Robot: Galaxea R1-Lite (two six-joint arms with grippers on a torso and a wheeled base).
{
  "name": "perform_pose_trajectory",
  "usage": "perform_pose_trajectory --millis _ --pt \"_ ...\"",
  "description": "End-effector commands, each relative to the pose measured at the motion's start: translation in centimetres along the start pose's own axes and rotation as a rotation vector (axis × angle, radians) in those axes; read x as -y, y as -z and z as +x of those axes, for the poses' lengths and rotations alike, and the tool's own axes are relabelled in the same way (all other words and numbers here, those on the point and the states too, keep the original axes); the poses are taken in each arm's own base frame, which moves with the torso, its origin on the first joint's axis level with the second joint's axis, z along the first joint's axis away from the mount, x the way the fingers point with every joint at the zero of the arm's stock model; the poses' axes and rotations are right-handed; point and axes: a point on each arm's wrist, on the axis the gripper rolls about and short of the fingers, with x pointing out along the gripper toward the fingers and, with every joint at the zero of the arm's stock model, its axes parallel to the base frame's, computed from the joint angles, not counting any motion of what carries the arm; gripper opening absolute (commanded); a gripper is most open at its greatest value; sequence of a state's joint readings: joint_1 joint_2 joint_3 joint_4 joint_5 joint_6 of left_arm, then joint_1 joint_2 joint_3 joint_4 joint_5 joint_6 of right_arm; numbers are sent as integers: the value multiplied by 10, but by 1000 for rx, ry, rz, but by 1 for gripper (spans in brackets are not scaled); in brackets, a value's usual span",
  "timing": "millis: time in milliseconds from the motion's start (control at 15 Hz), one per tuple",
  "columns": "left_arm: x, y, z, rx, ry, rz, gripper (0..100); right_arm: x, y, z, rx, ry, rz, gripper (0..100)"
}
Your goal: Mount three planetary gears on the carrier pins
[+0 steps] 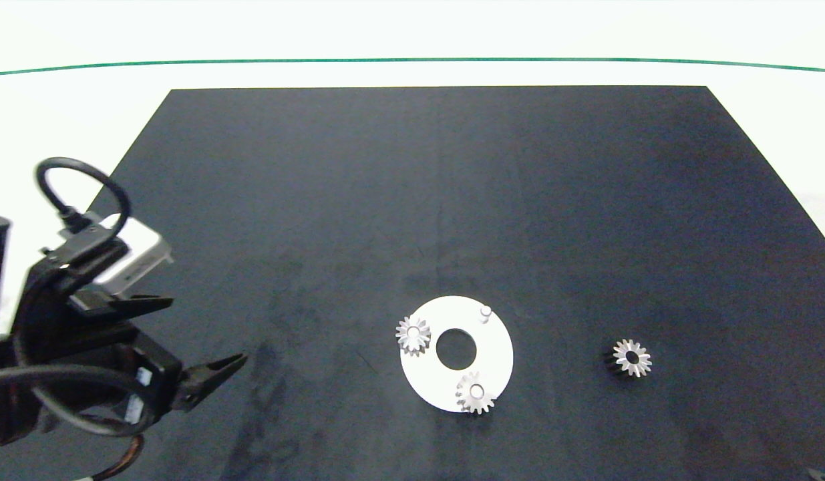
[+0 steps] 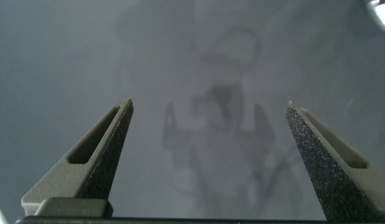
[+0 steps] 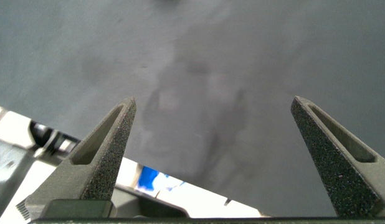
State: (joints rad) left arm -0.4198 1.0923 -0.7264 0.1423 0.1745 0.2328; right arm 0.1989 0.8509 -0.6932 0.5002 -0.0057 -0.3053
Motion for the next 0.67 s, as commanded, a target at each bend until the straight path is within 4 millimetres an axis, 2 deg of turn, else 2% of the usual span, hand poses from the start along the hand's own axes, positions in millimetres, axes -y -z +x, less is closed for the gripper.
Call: perform_pose_trajectory --millis 67,200,667 --pt "-4 41 -54 72 -68 -64 100 -10 -4 73 -95 -118 -46 100" --pt "-4 48 -64 89 -76 -70 100 -16 -2 91 -11 -111 -64 100" --pt "-3 58 -77 107 -80 -98 100 -21 -16 107 16 -138 -30 100"
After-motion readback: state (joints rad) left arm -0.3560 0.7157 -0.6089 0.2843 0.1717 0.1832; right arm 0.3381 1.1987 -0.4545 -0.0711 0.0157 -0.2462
